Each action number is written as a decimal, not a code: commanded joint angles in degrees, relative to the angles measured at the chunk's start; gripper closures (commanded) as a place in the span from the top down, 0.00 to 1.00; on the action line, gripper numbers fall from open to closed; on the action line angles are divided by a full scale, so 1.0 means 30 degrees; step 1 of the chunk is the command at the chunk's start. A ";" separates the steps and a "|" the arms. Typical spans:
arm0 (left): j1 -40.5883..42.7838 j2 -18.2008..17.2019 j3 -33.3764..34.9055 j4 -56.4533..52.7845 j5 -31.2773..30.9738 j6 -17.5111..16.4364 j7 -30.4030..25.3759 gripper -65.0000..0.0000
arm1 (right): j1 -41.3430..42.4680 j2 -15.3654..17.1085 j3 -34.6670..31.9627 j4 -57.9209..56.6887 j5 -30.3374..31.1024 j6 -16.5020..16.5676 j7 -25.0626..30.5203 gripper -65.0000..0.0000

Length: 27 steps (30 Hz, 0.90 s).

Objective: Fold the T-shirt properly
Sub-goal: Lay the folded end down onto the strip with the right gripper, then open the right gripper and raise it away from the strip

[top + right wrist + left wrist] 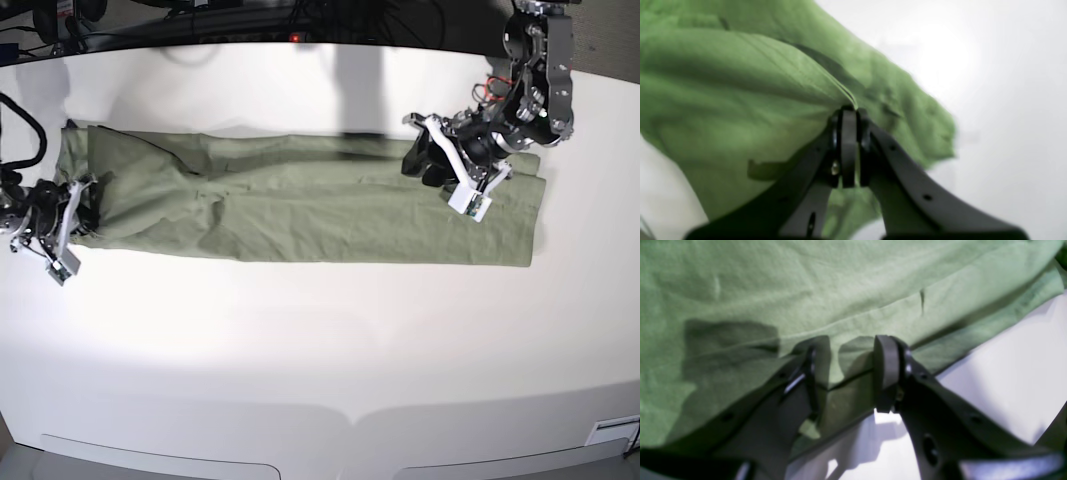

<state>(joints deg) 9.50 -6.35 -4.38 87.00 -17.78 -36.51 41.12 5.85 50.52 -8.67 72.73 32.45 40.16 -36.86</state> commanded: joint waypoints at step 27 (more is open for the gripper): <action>-0.0102 -0.0117 -0.0022 0.0117 0.0430 0.0175 0.0561 0.34 | 0.2586 -0.2761 0.0240 -0.1632 -0.3832 -0.0054 0.2608 0.00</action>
<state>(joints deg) 9.50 -6.35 -4.40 87.00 -17.78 -36.49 41.28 12.21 40.80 -8.67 67.13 20.69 39.94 -29.85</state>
